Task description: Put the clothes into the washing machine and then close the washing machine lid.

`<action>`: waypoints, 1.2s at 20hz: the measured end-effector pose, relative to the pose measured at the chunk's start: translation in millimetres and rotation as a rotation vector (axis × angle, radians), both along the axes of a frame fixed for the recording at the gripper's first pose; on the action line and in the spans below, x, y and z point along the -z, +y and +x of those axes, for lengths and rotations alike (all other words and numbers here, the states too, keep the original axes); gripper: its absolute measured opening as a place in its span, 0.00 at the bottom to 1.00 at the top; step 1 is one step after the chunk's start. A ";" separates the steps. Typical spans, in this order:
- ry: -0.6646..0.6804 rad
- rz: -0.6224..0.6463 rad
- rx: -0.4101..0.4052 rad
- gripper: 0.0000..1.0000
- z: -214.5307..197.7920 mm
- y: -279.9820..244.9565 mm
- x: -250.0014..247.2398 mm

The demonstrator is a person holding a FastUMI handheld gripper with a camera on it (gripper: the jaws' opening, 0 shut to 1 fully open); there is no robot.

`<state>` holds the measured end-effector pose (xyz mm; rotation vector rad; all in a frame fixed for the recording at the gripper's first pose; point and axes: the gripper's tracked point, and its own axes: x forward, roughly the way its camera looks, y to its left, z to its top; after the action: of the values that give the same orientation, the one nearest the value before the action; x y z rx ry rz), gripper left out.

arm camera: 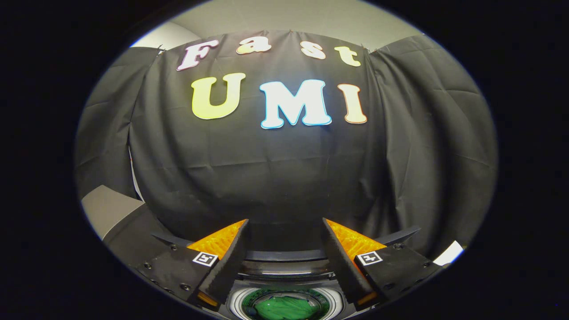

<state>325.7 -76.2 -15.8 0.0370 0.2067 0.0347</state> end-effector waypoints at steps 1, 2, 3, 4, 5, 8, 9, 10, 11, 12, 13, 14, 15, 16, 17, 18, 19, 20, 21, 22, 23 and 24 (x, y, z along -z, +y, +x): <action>-0.002 0.001 0.001 0.98 -4.8 -0.1 1.1; -0.005 0.001 0.001 0.98 -10.0 -0.2 2.5; -0.008 0.001 0.003 0.98 -14.0 -0.2 4.2; -0.010 -0.001 0.003 0.98 -16.9 -0.3 5.5; -0.012 -0.001 0.004 0.98 -20.1 -0.3 6.7; -0.010 -0.002 0.007 0.98 -28.5 0.1 10.5; -0.009 -0.003 0.007 0.98 -31.6 -0.4 12.2; -0.010 -0.003 0.007 0.98 -34.9 -0.4 13.4; -0.011 -0.002 0.008 0.98 -38.2 -0.6 14.9; -0.010 -0.002 0.008 0.98 -41.8 -0.3 16.4; -0.009 -0.002 0.009 0.98 -44.9 -0.5 18.5; -0.008 -0.002 0.009 0.98 -48.1 -0.6 20.1; -0.005 -0.002 0.008 0.98 -51.7 -0.4 23.1; -0.004 -0.001 0.007 0.98 -55.3 -0.7 25.1; -0.003 0.000 0.007 0.98 -60.0 -0.9 28.3; -0.003 0.000 0.009 0.98 -63.6 -0.8 30.3; -0.002 -0.006 0.010 0.97 -68.0 -0.3 33.9; 0.001 -0.010 0.009 0.97 -71.3 0.3 37.7; 0.024 -0.017 0.007 0.97 -74.0 0.6 47.4; 0.043 -0.018 0.003 0.97 -77.9 1.3 55.6; 0.053 -0.014 -0.003 0.98 -82.4 3.2 59.7; 0.053 -0.010 -0.008 0.97 -87.4 4.3 61.0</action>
<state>238.4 -71.9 -76.8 0.0269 0.2604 0.0402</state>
